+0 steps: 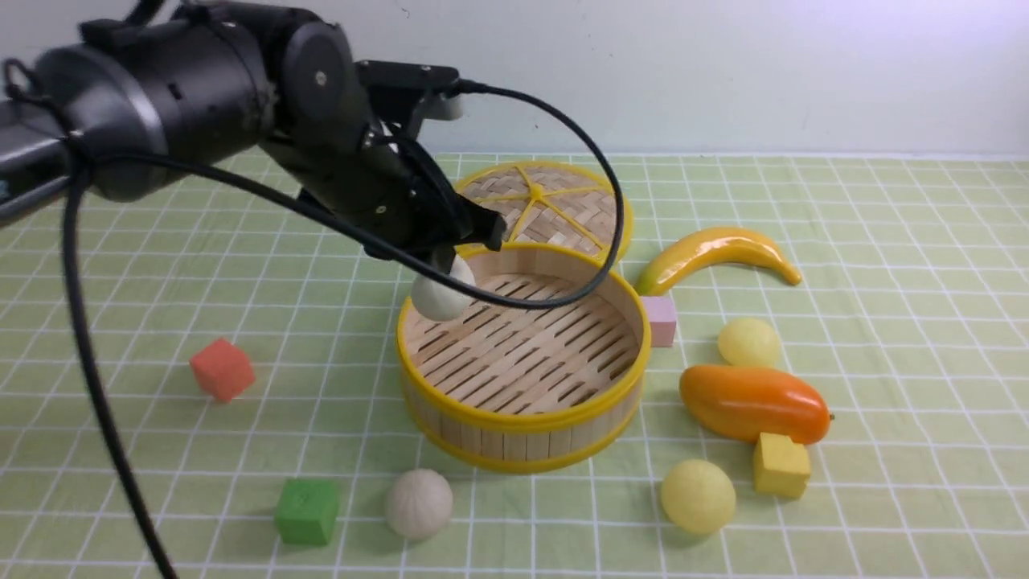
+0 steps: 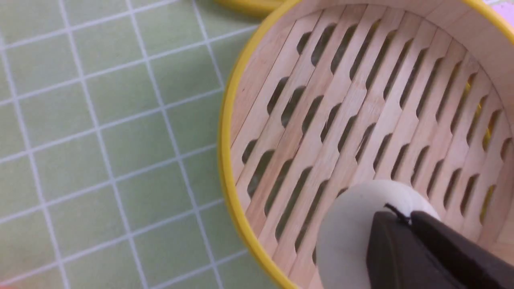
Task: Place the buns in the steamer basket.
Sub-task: Use the left arm to put the steamed stuffed bun into the steamer
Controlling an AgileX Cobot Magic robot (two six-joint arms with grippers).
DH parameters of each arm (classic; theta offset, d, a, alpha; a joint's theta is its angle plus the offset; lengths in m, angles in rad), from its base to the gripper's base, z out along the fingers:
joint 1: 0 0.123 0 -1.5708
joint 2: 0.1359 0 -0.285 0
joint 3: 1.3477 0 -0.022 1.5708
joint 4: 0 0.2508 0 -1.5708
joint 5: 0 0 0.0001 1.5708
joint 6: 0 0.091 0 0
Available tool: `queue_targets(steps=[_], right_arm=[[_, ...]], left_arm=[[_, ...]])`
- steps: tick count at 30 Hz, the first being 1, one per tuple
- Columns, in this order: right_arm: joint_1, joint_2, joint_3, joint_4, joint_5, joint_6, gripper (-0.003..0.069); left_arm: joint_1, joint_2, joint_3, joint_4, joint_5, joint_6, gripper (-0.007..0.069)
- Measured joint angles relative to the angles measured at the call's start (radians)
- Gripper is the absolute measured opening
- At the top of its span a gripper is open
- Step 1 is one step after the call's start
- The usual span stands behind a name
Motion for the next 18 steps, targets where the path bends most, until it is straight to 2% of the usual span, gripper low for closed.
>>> queue_targets(steps=[5, 8, 16, 18], right_arm=[[0.000, 0.000, 0.000, 0.000, 0.000, 0.000, 0.0239], [0.000, 0.000, 0.000, 0.000, 0.000, 0.000, 0.0239], [0.000, 0.000, 0.000, 0.000, 0.000, 0.000, 0.0239], [0.000, 0.000, 0.000, 0.000, 0.000, 0.000, 0.0239]], left_arm=[[0.001, 0.192, -0.113, 0.035, 0.001, 0.000, 0.0003], [0.001, 0.247, -0.151, 0.044, 0.015, 0.000, 0.0042], [-0.001, 0.250, -0.270, 0.054, 0.134, 0.000, 0.0419], [-0.003, 0.230, -0.285, 0.054, 0.168, 0.000, 0.0462]])
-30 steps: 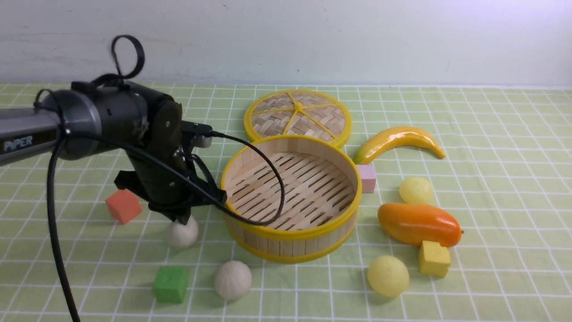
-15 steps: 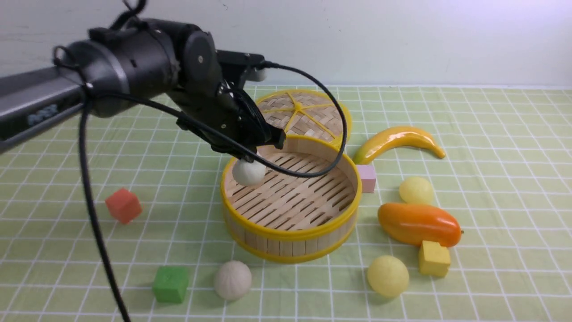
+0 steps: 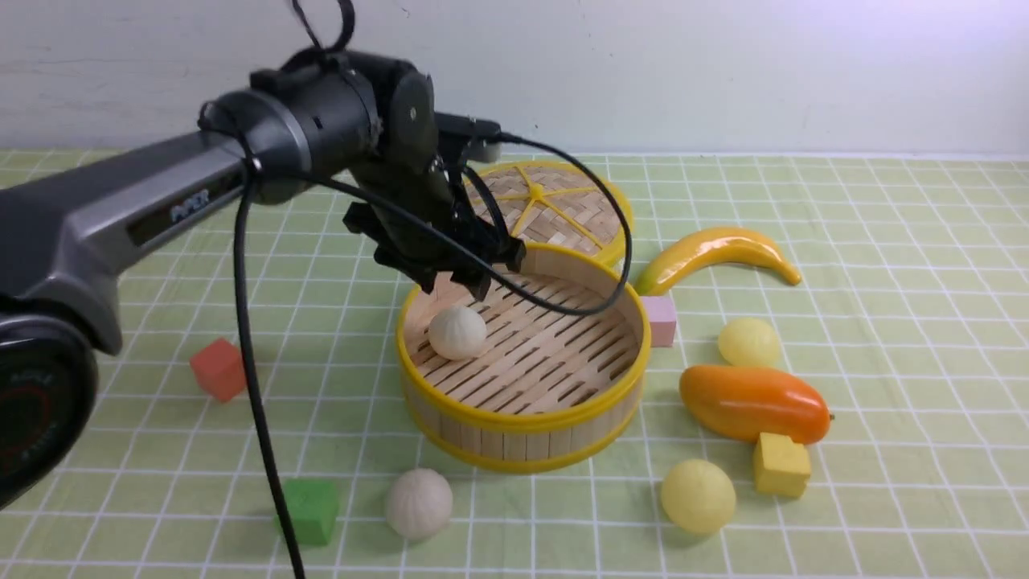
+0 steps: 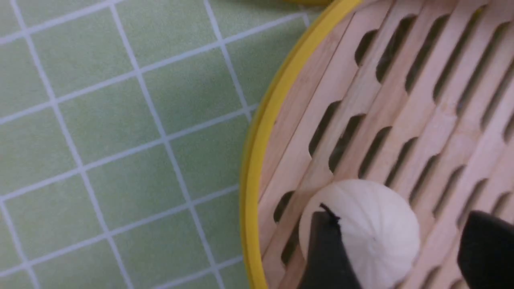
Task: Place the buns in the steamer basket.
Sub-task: Use the left arm to grab a steamed stuffed bun
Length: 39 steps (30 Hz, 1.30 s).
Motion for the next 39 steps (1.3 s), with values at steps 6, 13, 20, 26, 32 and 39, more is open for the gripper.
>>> queue_targets(steps=[6, 13, 20, 26, 32, 39], right_arm=[[0.000, 0.000, 0.000, 0.000, 0.000, 0.000, 0.0239], [0.000, 0.000, 0.000, 0.000, 0.000, 0.000, 0.0239], [0.000, 0.000, 0.000, 0.000, 0.000, 0.000, 0.0239], [0.000, 0.000, 0.000, 0.000, 0.000, 0.000, 0.0239], [0.000, 0.000, 0.000, 0.000, 0.000, 0.000, 0.0239], [0.000, 0.000, 0.000, 0.000, 0.000, 0.000, 0.0239]], left_arm=[[-0.009, -0.235, 0.104, -0.021, 0.242, -0.095, 0.0375], [-0.081, -0.431, 0.528, -0.097, 0.150, -0.034, -0.0012], [-0.094, -0.399, 0.638, -0.123, 0.035, 0.049, 0.0003], [-0.094, -0.319, 0.638, -0.081, -0.034, 0.057, 0.0195], [-0.094, -0.267, 0.638, -0.050, -0.074, 0.037, 0.0298], [-0.094, -0.235, 0.638, -0.030, -0.106, 0.011, 0.0218]])
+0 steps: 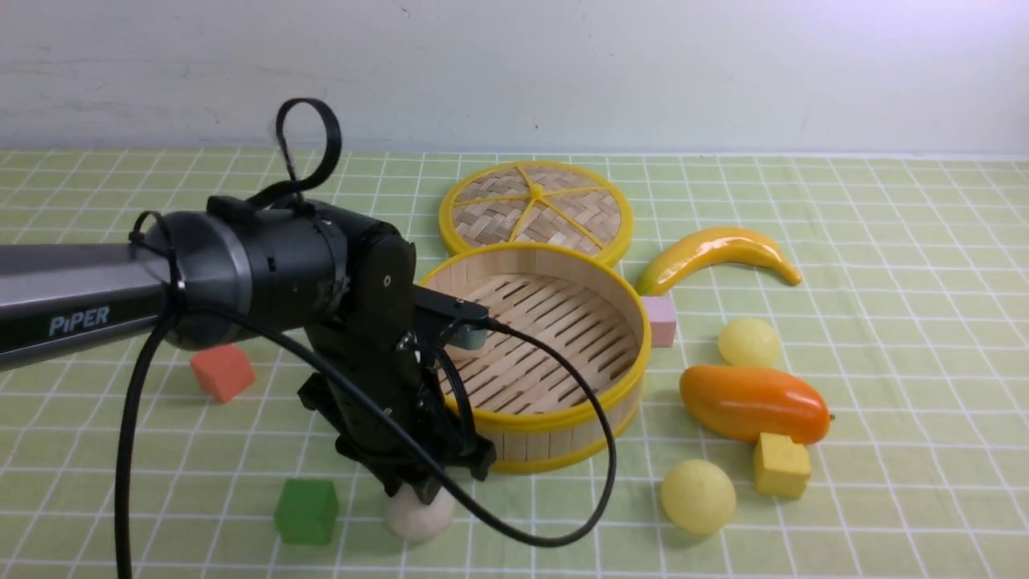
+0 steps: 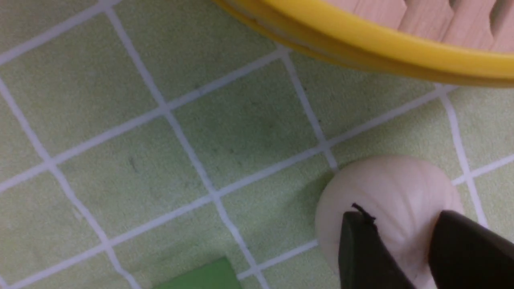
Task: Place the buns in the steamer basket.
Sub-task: Use the left arm to grab a steamed stuffed bun, then use the left arm to put the steamed stuffed bun into the steamer
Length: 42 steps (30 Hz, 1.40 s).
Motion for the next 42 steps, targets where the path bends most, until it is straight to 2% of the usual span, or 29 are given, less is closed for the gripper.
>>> queue_targets(steps=[4, 5, 7, 15, 20, 25, 30, 33, 34, 38, 40, 42], right_arm=[[0.000, 0.000, 0.000, 0.000, 0.000, 0.000, 0.0239], [0.000, 0.000, 0.000, 0.000, 0.000, 0.000, 0.0239], [0.000, 0.000, 0.000, 0.000, 0.000, 0.000, 0.0239], [0.000, 0.000, 0.000, 0.000, 0.000, 0.000, 0.0239], [0.000, 0.000, 0.000, 0.000, 0.000, 0.000, 0.0239], [0.000, 0.000, 0.000, 0.000, 0.000, 0.000, 0.0239], [0.000, 0.000, 0.000, 0.000, 0.000, 0.000, 0.0239], [0.000, 0.000, 0.000, 0.000, 0.000, 0.000, 0.0239], [0.000, 0.000, 0.000, 0.000, 0.000, 0.000, 0.0239], [0.000, 0.000, 0.000, 0.000, 0.000, 0.000, 0.0239], [0.000, 0.000, 0.000, 0.000, 0.000, 0.000, 0.0239], [0.000, 0.000, 0.000, 0.000, 0.000, 0.000, 0.0239]], left_arm=[[0.000, 0.002, 0.000, -0.001, 0.000, -0.001, 0.0080], [0.000, 0.003, 0.000, -0.001, 0.000, -0.001, 0.0026], [0.000, 0.003, 0.000, -0.001, 0.004, -0.001, -0.0010], [-0.042, -0.111, -0.068, -0.045, 0.136, 0.015, -0.0013], [-0.053, -0.139, -0.211, -0.054, 0.051, 0.022, -0.0013], [-0.026, 0.004, -0.306, -0.039, -0.012, 0.030, -0.0009], [-0.022, 0.152, -0.379, -0.021, -0.013, 0.046, 0.0068], [-0.022, 0.197, -0.418, -0.015, 0.003, 0.031, 0.0183], [-0.022, 0.197, -0.420, -0.013, 0.004, 0.028, 0.0192], [-0.021, 0.172, -0.479, 0.005, 0.093, -0.024, 0.0429], [-0.021, 0.142, -0.489, 0.007, 0.132, -0.031, 0.0464], [-0.021, 0.078, -0.489, -0.004, 0.154, -0.026, 0.0459]])
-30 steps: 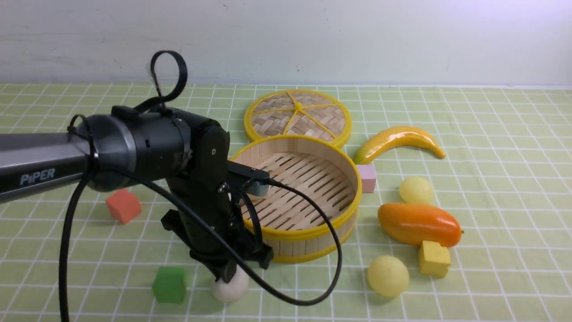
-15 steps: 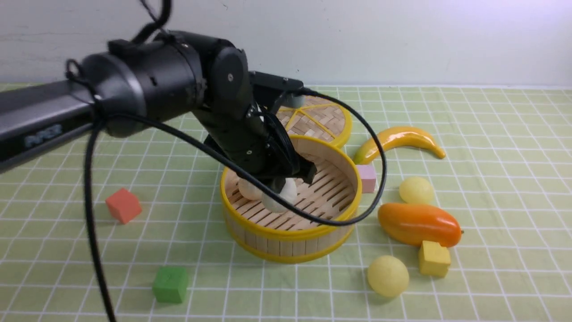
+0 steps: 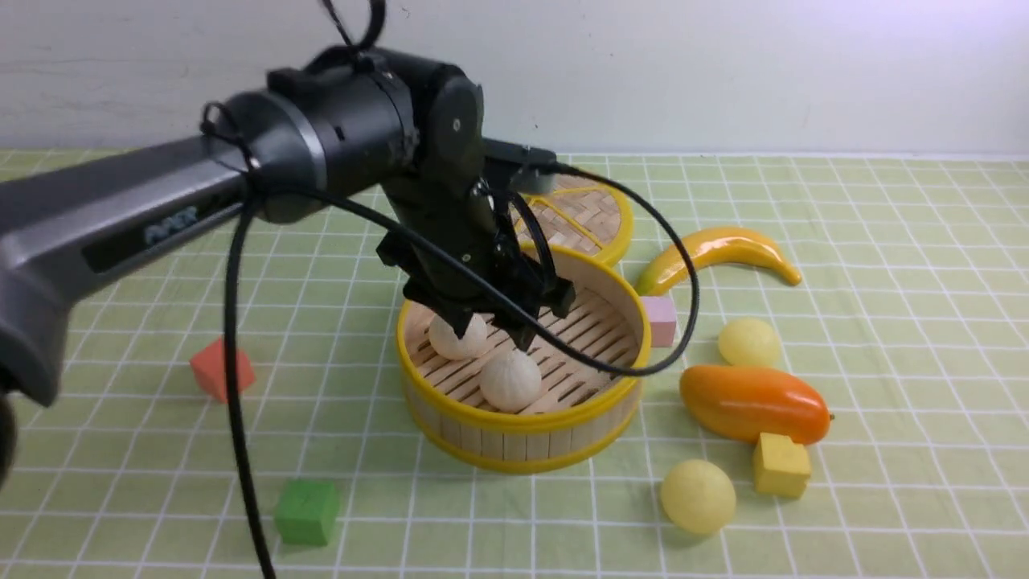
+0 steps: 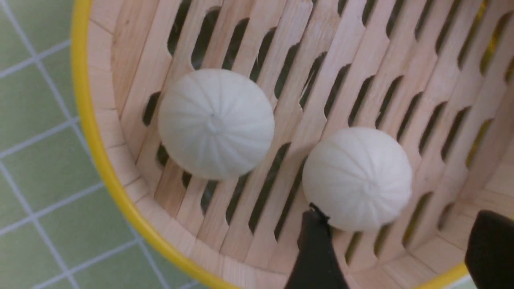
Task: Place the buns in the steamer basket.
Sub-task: Use the left arm to put the steamed stuffed bun into the steamer, then use the right arm to grab a steamed stuffed bun
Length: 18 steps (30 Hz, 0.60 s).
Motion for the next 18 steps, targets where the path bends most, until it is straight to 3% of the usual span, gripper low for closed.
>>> queue_targets(steps=[4, 7, 9, 18], right_arm=[[0.000, 0.000, 0.000, 0.000, 0.000, 0.000, 0.0239], [0.000, 0.000, 0.000, 0.000, 0.000, 0.000, 0.0239], [0.000, 0.000, 0.000, 0.000, 0.000, 0.000, 0.0239], [0.000, 0.000, 0.005, -0.013, -0.050, 0.015, 0.0239]], left_arm=[[0.000, -0.191, 0.072, -0.046, -0.050, 0.030, 0.0286], [0.000, -0.401, 0.219, -0.080, -0.153, 0.051, 0.0074], [0.000, -0.563, 0.384, -0.109, -0.264, 0.072, -0.0013], [0.000, -1.136, 1.086, -0.266, -0.646, 0.098, -0.0013]])
